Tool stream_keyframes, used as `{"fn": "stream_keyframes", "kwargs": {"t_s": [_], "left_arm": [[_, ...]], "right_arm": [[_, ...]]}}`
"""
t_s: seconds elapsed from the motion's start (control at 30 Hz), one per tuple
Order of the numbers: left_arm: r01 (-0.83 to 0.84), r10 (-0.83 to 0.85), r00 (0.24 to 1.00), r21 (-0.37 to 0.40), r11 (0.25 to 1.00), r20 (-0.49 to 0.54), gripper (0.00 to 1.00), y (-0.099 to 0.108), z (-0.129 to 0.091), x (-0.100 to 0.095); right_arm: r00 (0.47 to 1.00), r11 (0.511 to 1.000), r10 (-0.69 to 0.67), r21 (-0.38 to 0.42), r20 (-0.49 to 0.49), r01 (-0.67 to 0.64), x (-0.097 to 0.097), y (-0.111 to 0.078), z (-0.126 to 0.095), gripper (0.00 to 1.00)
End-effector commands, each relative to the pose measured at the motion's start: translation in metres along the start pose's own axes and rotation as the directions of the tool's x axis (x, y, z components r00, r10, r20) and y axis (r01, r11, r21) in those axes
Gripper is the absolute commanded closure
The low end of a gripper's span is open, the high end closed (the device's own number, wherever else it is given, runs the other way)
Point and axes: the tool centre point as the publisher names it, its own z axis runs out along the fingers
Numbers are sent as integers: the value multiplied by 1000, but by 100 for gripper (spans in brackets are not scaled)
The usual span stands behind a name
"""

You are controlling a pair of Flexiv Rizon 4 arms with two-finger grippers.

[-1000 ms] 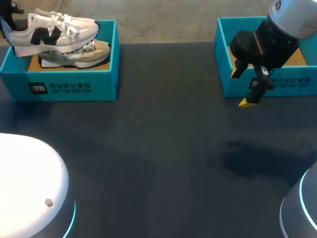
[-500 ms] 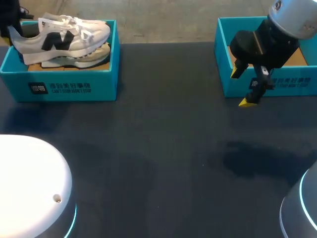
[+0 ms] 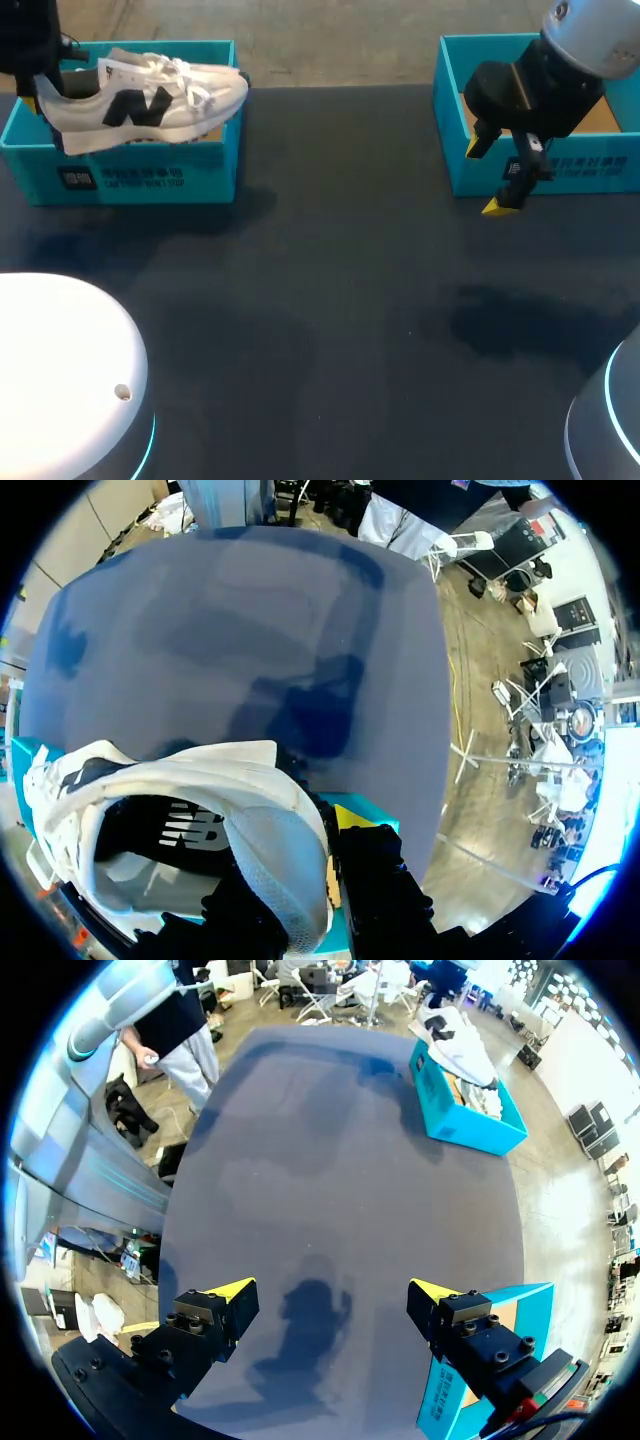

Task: Take the shoe out of the shoebox, open the shoe tongue, remove and reinsert the insole, then place the shoe into the shoebox

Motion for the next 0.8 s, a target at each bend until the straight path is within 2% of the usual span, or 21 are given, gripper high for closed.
{"fn": "stream_keyframes", "kwargs": {"t_s": [0.03,0.4,0.8], "left_arm": [[5,-5,1000,-46,999,2,100,-23,-4,-2],[-48,48,999,3,999,-12,100,-66,19,-23],[-88,88,996,-18,996,-33,100,-125,16,-64]], "right_arm": [[1000,1000,1,3,-2,-1,-1,1,1,0],[1000,1000,1,3,-2,-1,-1,1,1,0],[1000,1000,1,3,-2,-1,-1,1,1,0]]}}
